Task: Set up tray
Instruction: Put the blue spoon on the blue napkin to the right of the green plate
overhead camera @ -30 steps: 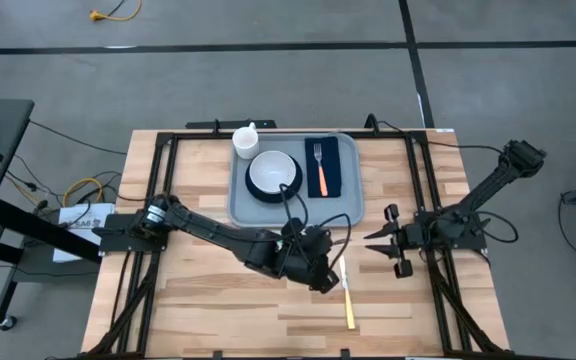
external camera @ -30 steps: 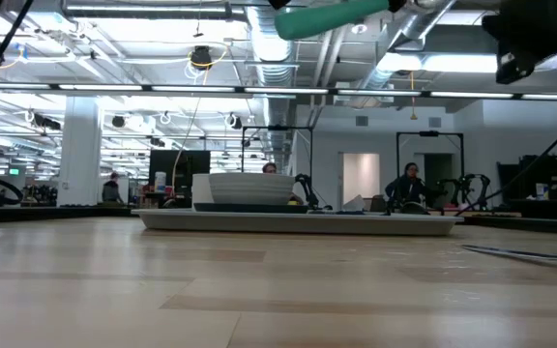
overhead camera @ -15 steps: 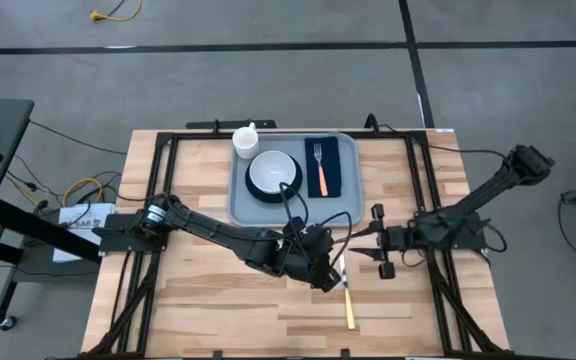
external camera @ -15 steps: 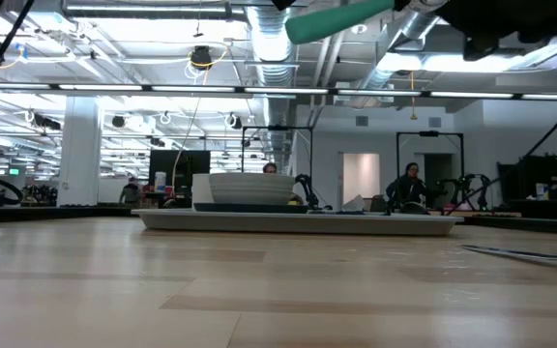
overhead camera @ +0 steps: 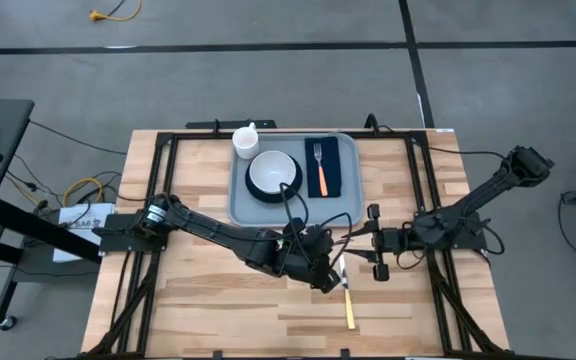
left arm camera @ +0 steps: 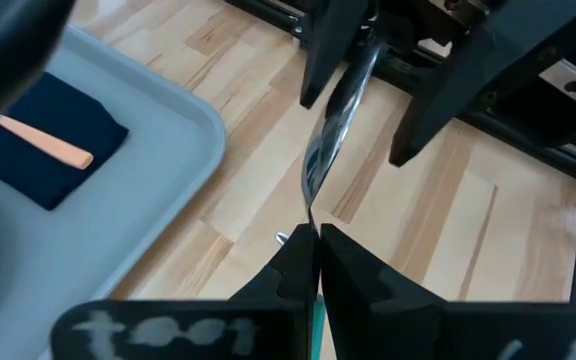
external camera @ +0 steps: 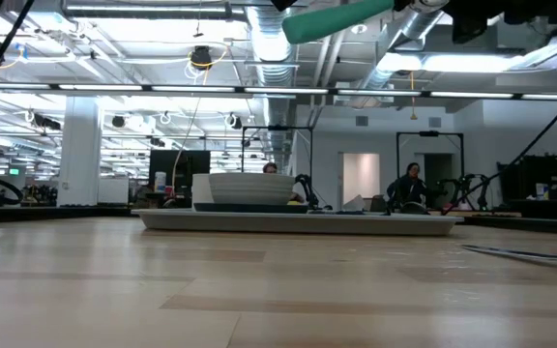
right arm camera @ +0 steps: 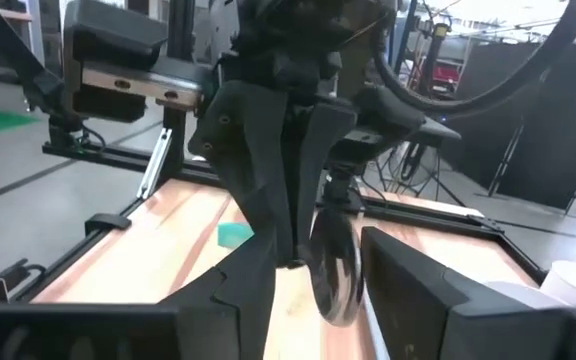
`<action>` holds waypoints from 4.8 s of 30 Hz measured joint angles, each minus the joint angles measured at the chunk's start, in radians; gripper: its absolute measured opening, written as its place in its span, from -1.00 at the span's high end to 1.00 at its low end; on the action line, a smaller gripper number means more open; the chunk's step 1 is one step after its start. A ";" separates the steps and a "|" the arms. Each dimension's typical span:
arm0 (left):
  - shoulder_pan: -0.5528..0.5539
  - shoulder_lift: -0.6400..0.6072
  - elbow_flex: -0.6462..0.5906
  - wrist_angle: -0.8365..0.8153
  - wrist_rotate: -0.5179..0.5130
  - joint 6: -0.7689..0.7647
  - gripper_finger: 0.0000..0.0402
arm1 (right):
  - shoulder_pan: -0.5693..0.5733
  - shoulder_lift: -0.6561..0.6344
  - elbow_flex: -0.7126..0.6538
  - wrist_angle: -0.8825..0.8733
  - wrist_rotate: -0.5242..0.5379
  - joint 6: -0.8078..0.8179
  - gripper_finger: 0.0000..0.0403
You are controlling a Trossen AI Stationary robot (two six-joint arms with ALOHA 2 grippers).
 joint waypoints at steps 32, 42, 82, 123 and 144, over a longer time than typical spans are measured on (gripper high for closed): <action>-0.002 0.001 0.000 0.005 -0.005 -0.017 0.94 | -0.002 -0.051 0.000 -0.067 0.002 0.106 0.98; -0.002 0.001 0.000 -0.008 0.046 -0.058 0.55 | 0.001 -0.065 0.102 -0.286 -0.007 0.133 1.00; -0.120 -0.113 0.062 -0.018 0.017 0.487 0.46 | -0.663 0.016 0.722 -1.283 -0.489 0.106 1.00; 0.376 -1.162 -1.504 1.019 0.576 0.714 0.46 | -1.297 1.029 1.718 -2.080 -1.052 -0.664 1.00; 0.394 -1.162 -1.505 0.914 0.575 0.772 0.46 | -1.400 1.420 1.990 -2.198 -1.197 -0.819 1.00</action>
